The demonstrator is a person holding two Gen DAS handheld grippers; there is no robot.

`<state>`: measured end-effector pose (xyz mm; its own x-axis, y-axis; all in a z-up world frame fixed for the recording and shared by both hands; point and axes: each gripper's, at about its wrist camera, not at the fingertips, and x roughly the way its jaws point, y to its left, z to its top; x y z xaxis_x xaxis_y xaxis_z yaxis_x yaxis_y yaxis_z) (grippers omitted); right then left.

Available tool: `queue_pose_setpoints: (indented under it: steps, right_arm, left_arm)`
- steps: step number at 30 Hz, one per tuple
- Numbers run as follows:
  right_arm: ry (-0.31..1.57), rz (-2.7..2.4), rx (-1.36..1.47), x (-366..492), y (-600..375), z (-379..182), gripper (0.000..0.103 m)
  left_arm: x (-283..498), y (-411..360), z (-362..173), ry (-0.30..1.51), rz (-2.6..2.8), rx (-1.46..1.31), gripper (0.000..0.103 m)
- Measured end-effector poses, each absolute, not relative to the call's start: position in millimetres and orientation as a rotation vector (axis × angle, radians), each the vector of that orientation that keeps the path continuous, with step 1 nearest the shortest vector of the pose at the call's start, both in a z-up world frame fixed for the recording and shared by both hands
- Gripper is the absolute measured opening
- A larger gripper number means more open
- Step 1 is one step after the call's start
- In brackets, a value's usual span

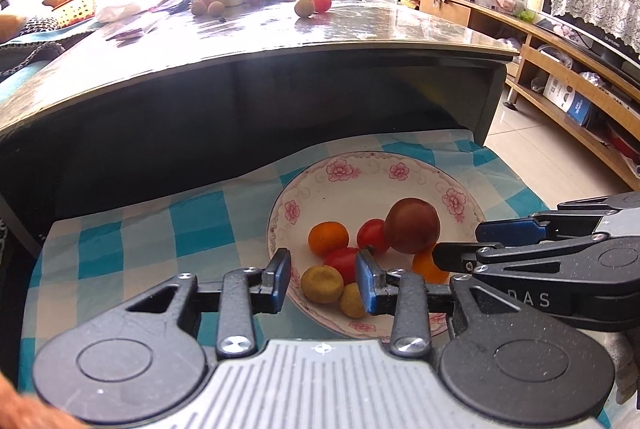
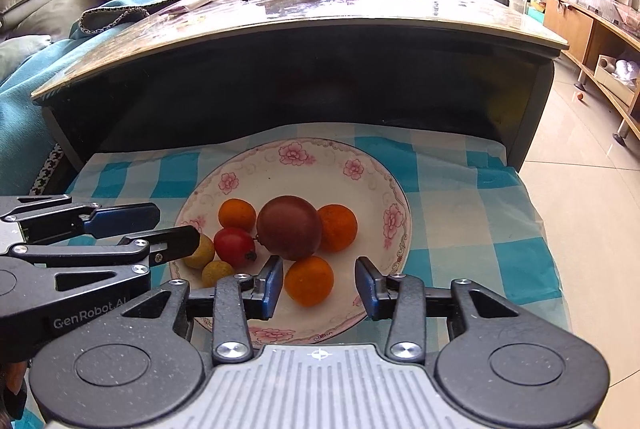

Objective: Organize fruits

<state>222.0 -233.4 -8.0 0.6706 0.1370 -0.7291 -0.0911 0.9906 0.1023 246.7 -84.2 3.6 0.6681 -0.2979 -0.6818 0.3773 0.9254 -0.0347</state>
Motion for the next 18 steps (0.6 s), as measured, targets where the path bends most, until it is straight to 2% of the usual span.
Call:
queue_pose_setpoints:
  steps: [6,13,18]
  right_arm:
    - [0.816,0.129,0.071,208.5,-232.5,0.5,0.036]
    - [0.802,0.118,0.083,184.3,-231.0,10.5,0.037]
    - [0.786,0.133,0.082,166.8,-224.6,17.2,0.037]
  left_arm:
    - [228.7,-73.6,9.7,0.753,-0.336,0.106,0.053]
    - [202.5,-61.7,17.9,0.744,-0.296,0.081,0.073]
    - [181.8,-55.1,21.7,0.736,-0.285,0.071,0.08]
